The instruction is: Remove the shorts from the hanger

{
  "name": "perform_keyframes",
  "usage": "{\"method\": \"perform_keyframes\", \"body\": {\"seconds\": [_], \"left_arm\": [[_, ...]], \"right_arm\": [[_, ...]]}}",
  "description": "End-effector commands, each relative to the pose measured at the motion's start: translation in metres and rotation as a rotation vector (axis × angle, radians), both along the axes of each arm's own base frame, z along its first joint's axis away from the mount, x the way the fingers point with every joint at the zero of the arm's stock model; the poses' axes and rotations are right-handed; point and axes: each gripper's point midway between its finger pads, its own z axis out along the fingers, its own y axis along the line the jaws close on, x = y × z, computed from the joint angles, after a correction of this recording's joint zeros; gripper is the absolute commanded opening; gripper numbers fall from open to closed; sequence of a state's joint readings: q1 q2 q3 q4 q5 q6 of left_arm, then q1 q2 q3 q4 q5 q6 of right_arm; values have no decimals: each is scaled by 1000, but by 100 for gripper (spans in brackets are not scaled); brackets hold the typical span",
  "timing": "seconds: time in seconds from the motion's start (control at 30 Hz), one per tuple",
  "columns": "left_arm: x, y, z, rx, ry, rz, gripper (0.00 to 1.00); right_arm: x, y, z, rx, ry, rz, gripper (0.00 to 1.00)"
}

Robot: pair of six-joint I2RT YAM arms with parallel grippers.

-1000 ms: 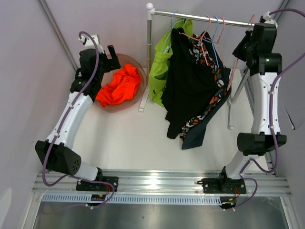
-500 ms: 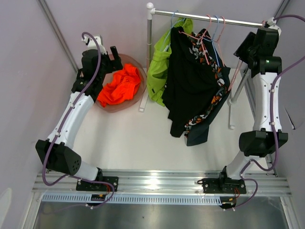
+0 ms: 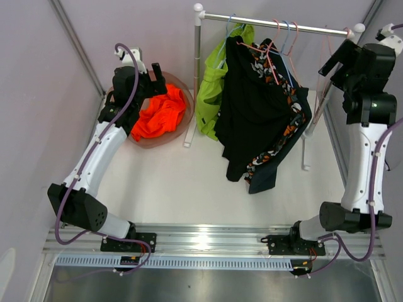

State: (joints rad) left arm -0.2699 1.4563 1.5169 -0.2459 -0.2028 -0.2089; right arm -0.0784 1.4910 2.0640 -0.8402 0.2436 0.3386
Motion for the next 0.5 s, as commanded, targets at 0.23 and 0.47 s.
{"method": "perform_keyframes", "body": {"seconds": [0.23, 0.47], "left_arm": [[-10, -5, 28, 1, -81, -19, 99], [-12, -6, 30, 14, -88, -16, 99]], "right_arm": [[-3, 60, 40, 117, -157, 309, 93], [42, 84, 4, 173, -86, 456, 87]]}}
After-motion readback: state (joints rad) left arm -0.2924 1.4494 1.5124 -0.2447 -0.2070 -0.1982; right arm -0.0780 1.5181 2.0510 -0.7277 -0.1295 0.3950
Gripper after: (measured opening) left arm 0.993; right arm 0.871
